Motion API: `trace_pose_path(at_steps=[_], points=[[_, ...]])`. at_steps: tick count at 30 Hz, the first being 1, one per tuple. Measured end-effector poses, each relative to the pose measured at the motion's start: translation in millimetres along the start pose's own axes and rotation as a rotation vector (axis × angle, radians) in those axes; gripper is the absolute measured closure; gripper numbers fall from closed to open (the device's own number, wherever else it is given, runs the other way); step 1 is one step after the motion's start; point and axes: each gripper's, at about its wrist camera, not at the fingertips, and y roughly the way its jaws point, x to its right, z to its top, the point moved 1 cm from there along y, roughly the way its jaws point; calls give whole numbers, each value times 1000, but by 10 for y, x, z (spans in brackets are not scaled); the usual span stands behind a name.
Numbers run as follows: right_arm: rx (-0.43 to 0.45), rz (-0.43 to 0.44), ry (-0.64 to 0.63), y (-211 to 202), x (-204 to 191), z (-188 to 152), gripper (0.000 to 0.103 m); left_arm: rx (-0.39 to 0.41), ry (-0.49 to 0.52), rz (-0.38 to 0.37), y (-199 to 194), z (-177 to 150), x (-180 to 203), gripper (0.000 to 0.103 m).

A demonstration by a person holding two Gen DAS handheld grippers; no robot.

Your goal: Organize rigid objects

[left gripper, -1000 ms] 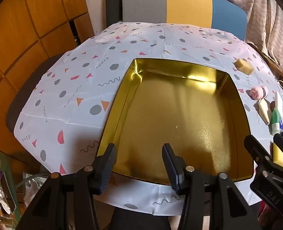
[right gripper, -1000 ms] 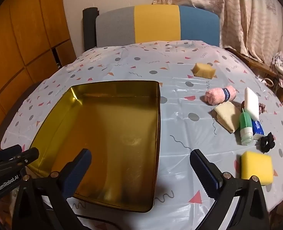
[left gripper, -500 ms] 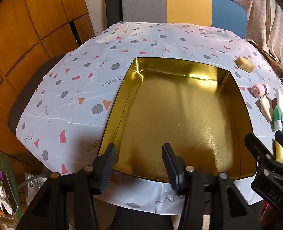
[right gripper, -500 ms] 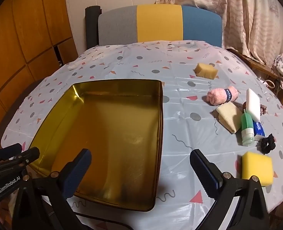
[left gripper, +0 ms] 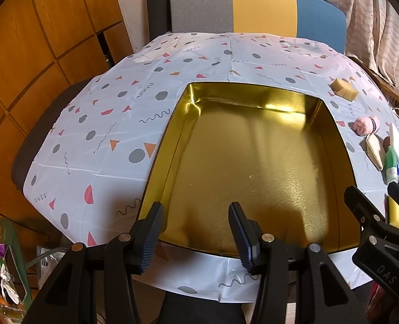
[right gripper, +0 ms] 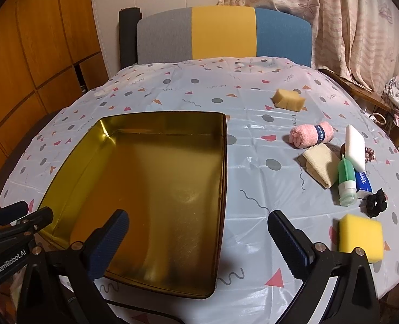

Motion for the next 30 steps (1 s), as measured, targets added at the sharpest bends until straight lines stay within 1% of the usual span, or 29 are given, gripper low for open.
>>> trace_pose_path(at_steps=[30], points=[[-8,-5,8,22,40,-31,0,-4,8,-5,7,-46,38,53]])
